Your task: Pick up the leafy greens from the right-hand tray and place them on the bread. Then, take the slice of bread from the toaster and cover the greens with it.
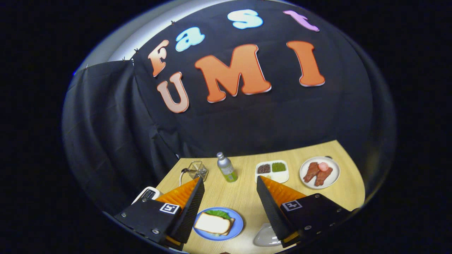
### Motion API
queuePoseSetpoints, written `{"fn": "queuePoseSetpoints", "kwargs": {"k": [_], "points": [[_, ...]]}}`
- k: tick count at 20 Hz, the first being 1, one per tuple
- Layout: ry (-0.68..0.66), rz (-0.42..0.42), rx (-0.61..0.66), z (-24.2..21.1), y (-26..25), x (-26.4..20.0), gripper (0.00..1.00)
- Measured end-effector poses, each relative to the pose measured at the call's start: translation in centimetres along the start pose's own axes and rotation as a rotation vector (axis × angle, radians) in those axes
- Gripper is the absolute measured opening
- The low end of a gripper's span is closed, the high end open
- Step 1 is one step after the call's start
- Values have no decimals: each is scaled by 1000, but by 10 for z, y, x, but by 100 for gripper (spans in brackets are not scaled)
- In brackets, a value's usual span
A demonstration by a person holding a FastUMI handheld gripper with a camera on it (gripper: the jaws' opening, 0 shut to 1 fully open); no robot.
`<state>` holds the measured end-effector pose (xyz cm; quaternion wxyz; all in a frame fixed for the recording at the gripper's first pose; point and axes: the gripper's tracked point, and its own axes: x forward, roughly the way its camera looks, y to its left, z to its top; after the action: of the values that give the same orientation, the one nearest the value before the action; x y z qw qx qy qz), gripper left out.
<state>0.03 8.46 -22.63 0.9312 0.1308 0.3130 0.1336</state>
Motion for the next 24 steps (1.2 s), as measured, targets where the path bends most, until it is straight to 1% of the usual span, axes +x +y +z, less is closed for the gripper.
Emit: {"fn": "queuePoseSetpoints", "kwargs": {"k": [4, 5, 6, 8, 11, 14, 17, 20, 24], "points": [[-166, -54, -69, 63, -7, -43, 97], [-218, -59, -96, 76, -9, -49, 98], [-251, -84, -120, 84, -16, -54, 98], [-286, -129, -131, 91, -27, -67, 98], [-339, -171, -149, 105, -33, -86, 98], [-368, -246, -196, 125, -41, -105, 98], [-424, -261, -189, 152, -34, -127, 98], [-484, -258, -178, 172, -29, -139, 98], [-541, -266, -217, 189, -24, -150, 98]]}}
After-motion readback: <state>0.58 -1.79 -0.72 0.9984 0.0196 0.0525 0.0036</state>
